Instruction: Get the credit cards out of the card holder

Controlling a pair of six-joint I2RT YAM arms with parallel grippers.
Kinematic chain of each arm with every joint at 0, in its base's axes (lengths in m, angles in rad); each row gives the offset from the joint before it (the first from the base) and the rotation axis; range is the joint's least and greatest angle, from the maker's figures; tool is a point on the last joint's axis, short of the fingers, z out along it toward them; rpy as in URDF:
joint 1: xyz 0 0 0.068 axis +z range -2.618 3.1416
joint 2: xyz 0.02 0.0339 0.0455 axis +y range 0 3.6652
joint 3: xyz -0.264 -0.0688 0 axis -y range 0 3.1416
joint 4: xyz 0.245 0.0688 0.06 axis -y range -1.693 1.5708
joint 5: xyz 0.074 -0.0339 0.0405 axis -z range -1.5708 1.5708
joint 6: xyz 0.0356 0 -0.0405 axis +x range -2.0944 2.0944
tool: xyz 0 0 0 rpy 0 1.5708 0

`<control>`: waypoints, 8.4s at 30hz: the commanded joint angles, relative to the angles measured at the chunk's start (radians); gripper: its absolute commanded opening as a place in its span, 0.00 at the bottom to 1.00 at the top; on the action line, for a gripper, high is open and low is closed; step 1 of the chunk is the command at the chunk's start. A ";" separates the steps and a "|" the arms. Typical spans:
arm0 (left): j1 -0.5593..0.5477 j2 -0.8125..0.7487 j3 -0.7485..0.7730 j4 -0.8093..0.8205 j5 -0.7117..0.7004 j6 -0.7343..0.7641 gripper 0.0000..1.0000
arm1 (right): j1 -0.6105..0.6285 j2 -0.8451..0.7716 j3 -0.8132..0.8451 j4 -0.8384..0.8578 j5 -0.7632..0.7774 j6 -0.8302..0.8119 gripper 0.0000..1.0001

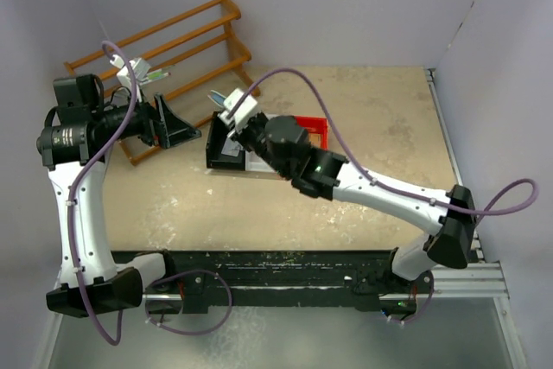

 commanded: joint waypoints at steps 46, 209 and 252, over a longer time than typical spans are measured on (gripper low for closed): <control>0.088 0.006 -0.077 0.061 0.184 -0.201 0.64 | 0.342 0.525 0.014 1.492 0.674 -1.604 0.00; 0.078 -0.264 -0.314 0.022 -0.163 0.750 0.94 | -0.074 0.275 0.333 -0.336 -0.490 0.744 0.00; -0.161 -0.239 -0.527 0.232 -0.376 0.591 0.56 | -0.045 0.364 0.367 -0.354 -0.499 0.834 0.00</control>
